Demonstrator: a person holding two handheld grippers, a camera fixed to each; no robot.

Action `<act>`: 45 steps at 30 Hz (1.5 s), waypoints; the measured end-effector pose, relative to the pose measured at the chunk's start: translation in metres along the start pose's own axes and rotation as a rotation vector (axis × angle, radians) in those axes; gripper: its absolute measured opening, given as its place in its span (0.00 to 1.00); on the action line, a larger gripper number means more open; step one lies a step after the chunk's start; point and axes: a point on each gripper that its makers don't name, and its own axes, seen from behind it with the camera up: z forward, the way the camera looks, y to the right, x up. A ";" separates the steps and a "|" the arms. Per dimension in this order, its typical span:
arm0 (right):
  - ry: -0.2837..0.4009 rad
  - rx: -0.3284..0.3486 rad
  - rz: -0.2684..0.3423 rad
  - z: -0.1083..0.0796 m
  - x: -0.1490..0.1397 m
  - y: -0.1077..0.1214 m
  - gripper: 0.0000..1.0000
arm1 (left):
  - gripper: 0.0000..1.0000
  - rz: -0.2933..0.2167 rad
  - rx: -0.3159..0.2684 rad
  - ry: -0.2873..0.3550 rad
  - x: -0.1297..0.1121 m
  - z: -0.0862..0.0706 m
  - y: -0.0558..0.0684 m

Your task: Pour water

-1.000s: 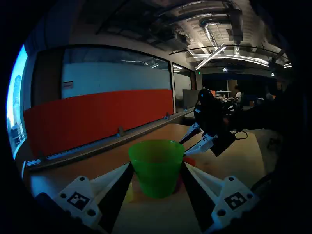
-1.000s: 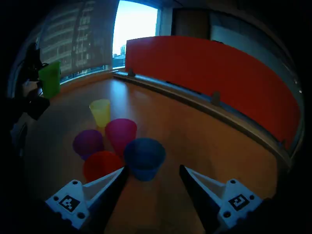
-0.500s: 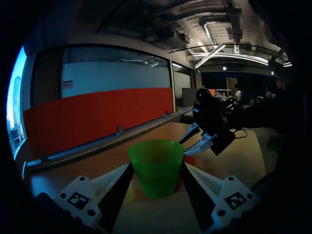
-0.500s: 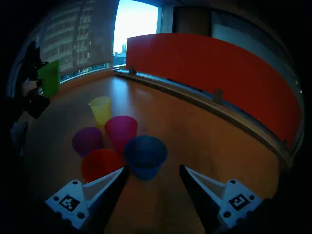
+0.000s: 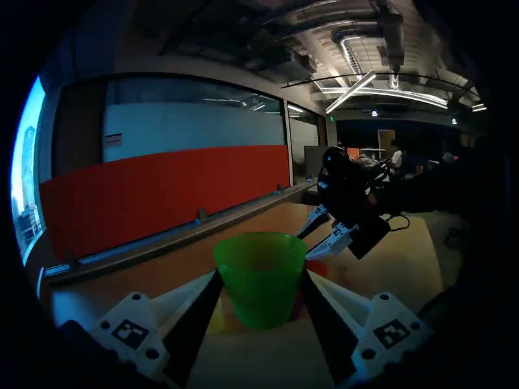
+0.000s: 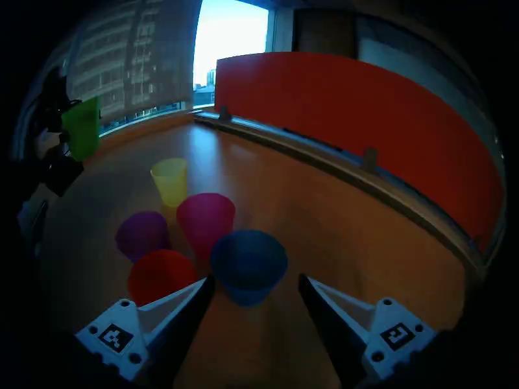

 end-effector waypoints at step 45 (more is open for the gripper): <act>-0.025 0.023 0.016 0.030 0.002 -0.006 0.95 | 0.83 -0.010 0.025 -0.006 -0.009 -0.009 -0.013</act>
